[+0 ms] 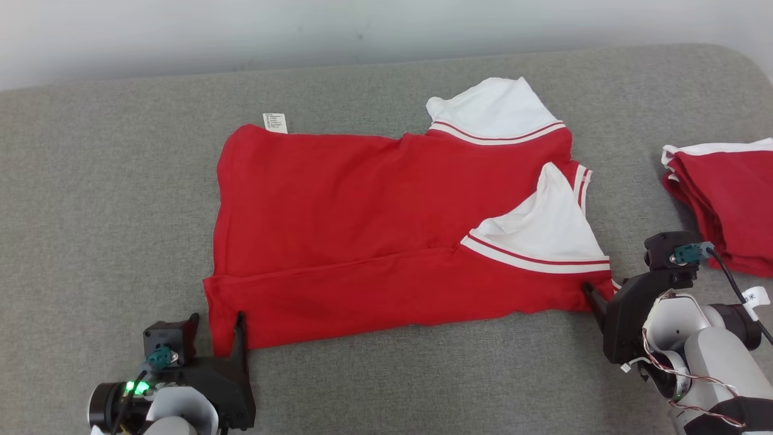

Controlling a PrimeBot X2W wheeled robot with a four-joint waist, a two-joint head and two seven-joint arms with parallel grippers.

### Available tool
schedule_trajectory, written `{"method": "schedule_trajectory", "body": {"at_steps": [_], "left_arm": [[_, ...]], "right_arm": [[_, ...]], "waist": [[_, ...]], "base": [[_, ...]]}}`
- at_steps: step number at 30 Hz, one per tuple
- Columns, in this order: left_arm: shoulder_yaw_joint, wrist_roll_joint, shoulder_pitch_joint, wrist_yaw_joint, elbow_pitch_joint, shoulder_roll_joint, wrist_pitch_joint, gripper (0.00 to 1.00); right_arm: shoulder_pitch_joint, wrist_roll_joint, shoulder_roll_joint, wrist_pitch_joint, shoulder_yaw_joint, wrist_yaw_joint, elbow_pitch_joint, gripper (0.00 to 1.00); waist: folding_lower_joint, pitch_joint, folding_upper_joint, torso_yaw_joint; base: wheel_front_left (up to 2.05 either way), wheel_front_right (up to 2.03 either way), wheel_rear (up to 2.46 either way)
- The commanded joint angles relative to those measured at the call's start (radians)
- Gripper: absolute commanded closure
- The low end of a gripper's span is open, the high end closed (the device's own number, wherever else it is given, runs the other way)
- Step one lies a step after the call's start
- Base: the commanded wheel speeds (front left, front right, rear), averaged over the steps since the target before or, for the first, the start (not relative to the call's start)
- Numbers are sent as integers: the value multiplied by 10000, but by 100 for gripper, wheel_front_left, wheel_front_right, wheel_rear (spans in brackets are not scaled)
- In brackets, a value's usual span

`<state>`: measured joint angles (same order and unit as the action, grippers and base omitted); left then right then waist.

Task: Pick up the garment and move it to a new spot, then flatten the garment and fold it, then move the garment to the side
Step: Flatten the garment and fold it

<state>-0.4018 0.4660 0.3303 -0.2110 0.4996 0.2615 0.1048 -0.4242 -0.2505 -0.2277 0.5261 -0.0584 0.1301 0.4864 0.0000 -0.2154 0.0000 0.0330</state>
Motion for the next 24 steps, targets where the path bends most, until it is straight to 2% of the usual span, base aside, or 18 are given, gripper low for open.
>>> {"method": "schedule_trajectory", "body": {"at_steps": [1, 3, 4, 5, 6, 7, 8, 9, 10, 11, 17, 24], "left_arm": [[-111, -58, 123, 84, 257, -48, -202, 0], [-136, -9, 179, 158, 345, -68, -271, 0], [-168, 39, 211, 187, 444, -94, -343, 15], [-190, 77, 224, 240, 545, -112, -413, 36], [-208, 113, 219, 231, 625, -136, -471, 78], [-234, 145, 215, 246, 704, -172, -571, 100], [-251, 200, 195, 283, 768, -178, -619, 100], [-255, 243, 171, 325, 830, -160, -679, 100], [-257, 263, 157, 333, 867, -145, -671, 100], [-242, 303, 132, 397, 904, -125, -655, 100], [-297, 588, -221, 662, 1019, -124, -782, 100], [-326, 757, -954, 678, 468, 117, -965, 100]], "right_arm": [[-7, 87, 71, 10, 53, 5, 321, 0], [-4, 68, 113, -2, 79, 5, 445, 0], [-3, 65, 140, 16, 72, 5, 555, 0], [22, 35, 189, 48, 66, 5, 673, 0], [50, 4, 219, 68, 82, 5, 773, 0], [57, -29, 260, 85, 100, 5, 868, 0], [61, -51, 291, 134, 112, 5, 962, 3], [80, -59, 310, 197, 105, 5, 1046, 27], [97, -102, 328, 228, 102, 5, 1112, 70], [119, -149, 354, 235, 97, 5, 1150, 100], [417, -516, 295, -125, 274, -9, 852, 100], [1334, -862, 161, -291, 679, -9, -421, 100]], "waist": [[0, -144, 0, -130], [0, -170, 0, -144], [0, -201, 0, -154], [0, -217, 0, -158], [0, -232, 0, -162], [0, -242, 0, -164], [0, -250, 0, -162], [0, -256, 0, -160], [0, -258, 0, -159], [0, -249, 0, -160], [0, 63, 0, -170], [0, 800, 0, -122]], "base": [[0, 0, 0], [0, 0, 0], [0, 0, 0], [0, 0, 0], [0, 0, 0], [0, 0, 0], [0, 0, 0], [0, 0, 0], [0, 0, 0], [0, 0, 0], [0, 0, 0], [0, 0, 0]]}}
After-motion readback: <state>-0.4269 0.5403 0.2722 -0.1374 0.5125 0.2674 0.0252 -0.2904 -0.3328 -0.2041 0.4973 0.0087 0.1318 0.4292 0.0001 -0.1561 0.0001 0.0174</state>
